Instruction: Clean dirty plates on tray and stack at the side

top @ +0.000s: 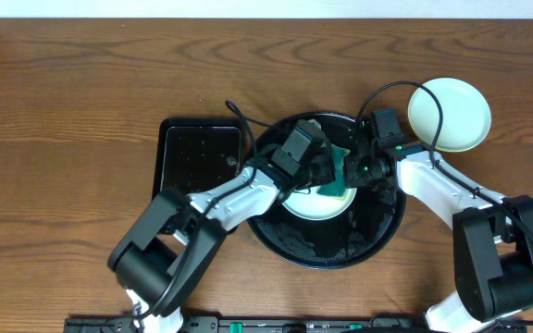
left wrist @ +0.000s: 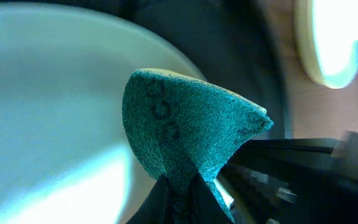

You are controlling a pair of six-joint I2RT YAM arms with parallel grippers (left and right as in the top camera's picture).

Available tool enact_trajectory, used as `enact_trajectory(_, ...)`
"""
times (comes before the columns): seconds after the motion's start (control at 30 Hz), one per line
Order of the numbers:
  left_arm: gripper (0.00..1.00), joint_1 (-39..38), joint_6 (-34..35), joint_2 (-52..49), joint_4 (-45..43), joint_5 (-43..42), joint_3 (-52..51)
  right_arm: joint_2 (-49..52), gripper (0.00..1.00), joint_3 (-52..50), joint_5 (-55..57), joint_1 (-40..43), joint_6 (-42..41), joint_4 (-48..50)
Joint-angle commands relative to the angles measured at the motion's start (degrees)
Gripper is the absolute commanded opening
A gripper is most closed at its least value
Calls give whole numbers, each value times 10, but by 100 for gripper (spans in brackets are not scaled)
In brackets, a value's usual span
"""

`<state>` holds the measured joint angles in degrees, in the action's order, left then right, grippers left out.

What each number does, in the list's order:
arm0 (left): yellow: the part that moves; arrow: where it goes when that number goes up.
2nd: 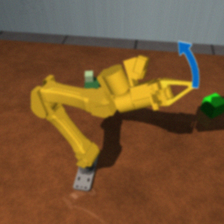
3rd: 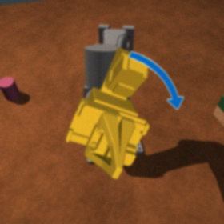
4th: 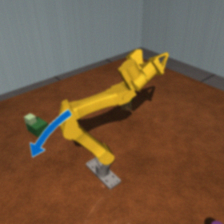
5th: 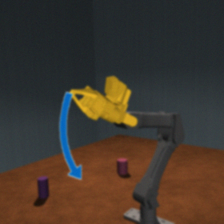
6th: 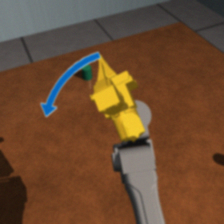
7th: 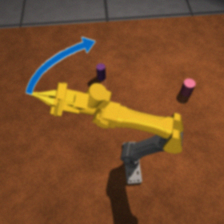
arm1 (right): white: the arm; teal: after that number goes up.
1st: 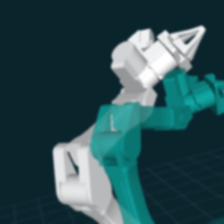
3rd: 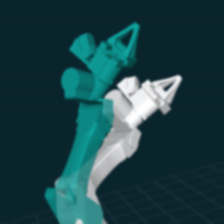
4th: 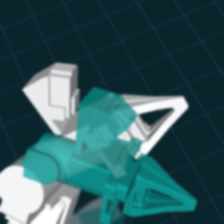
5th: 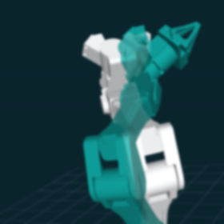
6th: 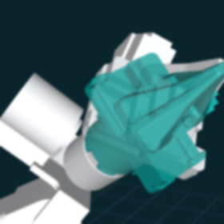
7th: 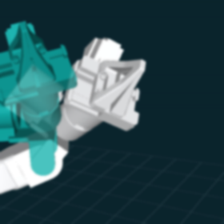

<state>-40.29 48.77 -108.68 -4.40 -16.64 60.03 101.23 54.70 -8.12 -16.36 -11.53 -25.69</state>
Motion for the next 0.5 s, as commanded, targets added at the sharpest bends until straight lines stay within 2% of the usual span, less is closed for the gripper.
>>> enact_trajectory(0.0,7,4,17,-17,21,54,16,12,1,-9,-24,-19,-2,-11)
enact_trajectory(0.23,7,38,-65,-15,139,103,16,12,1,-9,-24,-19,-2,-11)
enact_trajectory(0.47,7,76,-121,36,175,103,16,12,1,-9,-24,-19,-2,-11)
